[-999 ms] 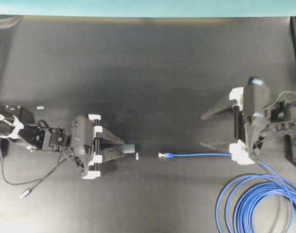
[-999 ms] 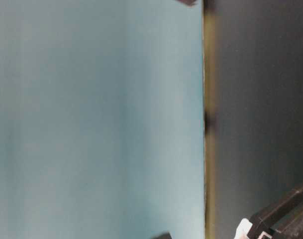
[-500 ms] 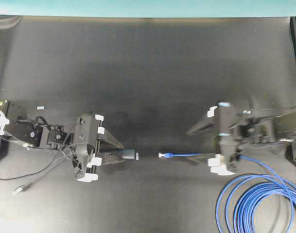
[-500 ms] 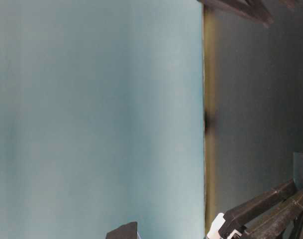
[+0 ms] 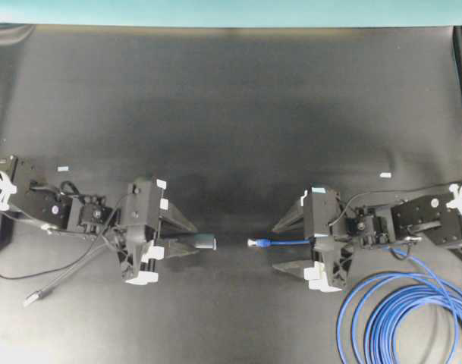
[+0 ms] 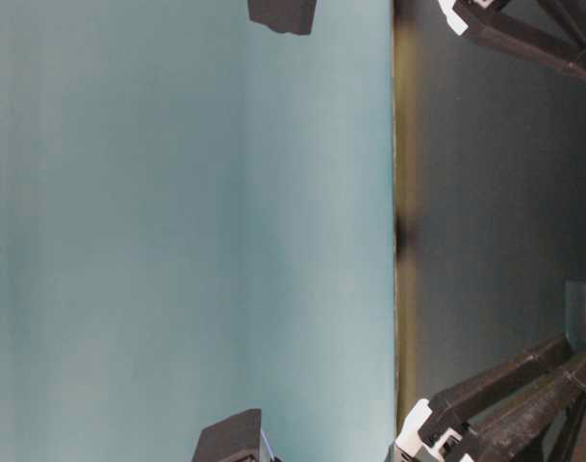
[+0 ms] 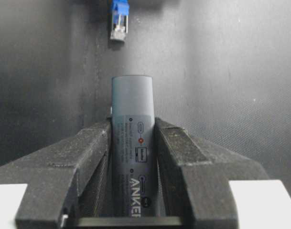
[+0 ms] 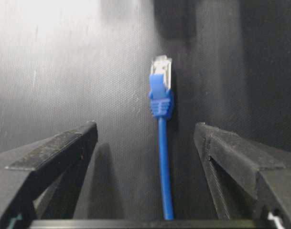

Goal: Insert the LAN cable into the hub.
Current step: 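Lower the right gripper onto the blue LAN cable behind its plug and grasp, then bring the hub and LAN plug toward each other, aligning plug with hub port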

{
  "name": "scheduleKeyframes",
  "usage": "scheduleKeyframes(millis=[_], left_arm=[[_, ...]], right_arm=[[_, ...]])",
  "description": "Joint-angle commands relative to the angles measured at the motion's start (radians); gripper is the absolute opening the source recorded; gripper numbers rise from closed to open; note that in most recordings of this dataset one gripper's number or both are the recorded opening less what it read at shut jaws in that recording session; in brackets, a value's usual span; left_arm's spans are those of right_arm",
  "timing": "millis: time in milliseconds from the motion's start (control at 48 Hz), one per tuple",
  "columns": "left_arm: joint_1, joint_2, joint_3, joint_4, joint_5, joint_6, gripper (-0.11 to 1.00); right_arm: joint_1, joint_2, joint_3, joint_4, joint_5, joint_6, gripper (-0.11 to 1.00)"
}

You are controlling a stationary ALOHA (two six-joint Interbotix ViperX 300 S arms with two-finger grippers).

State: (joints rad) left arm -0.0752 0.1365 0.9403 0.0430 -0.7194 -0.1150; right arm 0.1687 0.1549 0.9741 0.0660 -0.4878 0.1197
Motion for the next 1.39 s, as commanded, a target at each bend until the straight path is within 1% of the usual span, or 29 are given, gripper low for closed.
scheduleKeyframes(millis=[0,187,312,416,479,625,645,666,833,979,1208,1374], left_arm=[[0.000,-0.017,-0.017,0.002,-0.005,-0.005,0.28],[0.002,-0.017,-0.021,0.003,-0.005,-0.020,0.28],[0.002,-0.017,-0.023,0.002,-0.005,-0.020,0.28],[0.002,-0.017,-0.025,0.002,-0.005,-0.021,0.28],[0.002,-0.017,-0.026,0.002,-0.003,-0.021,0.28],[0.002,-0.017,-0.032,0.003,0.015,-0.023,0.28],[0.002,-0.017,-0.035,0.003,0.021,-0.023,0.28],[0.002,-0.018,-0.037,0.002,0.025,-0.023,0.28],[0.000,-0.026,-0.049,0.002,0.052,-0.023,0.28],[0.000,-0.049,-0.063,0.002,0.103,-0.020,0.28],[0.000,-0.091,-0.080,0.003,0.158,-0.018,0.28],[0.002,-0.101,-0.100,0.002,0.196,-0.018,0.28]], right_arm=[[0.003,0.021,-0.015,0.005,-0.025,0.006,0.78],[0.003,0.046,-0.034,0.012,-0.031,0.006,0.73],[0.003,0.057,-0.040,0.014,-0.031,0.006,0.72],[0.003,0.060,-0.037,0.014,-0.028,0.008,0.67],[0.003,0.058,-0.037,0.014,-0.026,0.008,0.59],[0.003,0.058,-0.038,0.020,-0.018,0.009,0.18],[0.003,0.057,-0.040,0.023,-0.017,0.009,0.14],[0.003,0.057,-0.038,0.026,-0.015,0.009,0.13],[0.003,0.037,-0.035,0.048,-0.005,0.009,0.13],[0.000,-0.021,-0.040,0.048,0.028,-0.003,0.13],[-0.009,-0.143,-0.074,0.048,0.143,-0.038,0.13],[-0.017,-0.158,-0.114,0.048,0.195,-0.072,0.13]])
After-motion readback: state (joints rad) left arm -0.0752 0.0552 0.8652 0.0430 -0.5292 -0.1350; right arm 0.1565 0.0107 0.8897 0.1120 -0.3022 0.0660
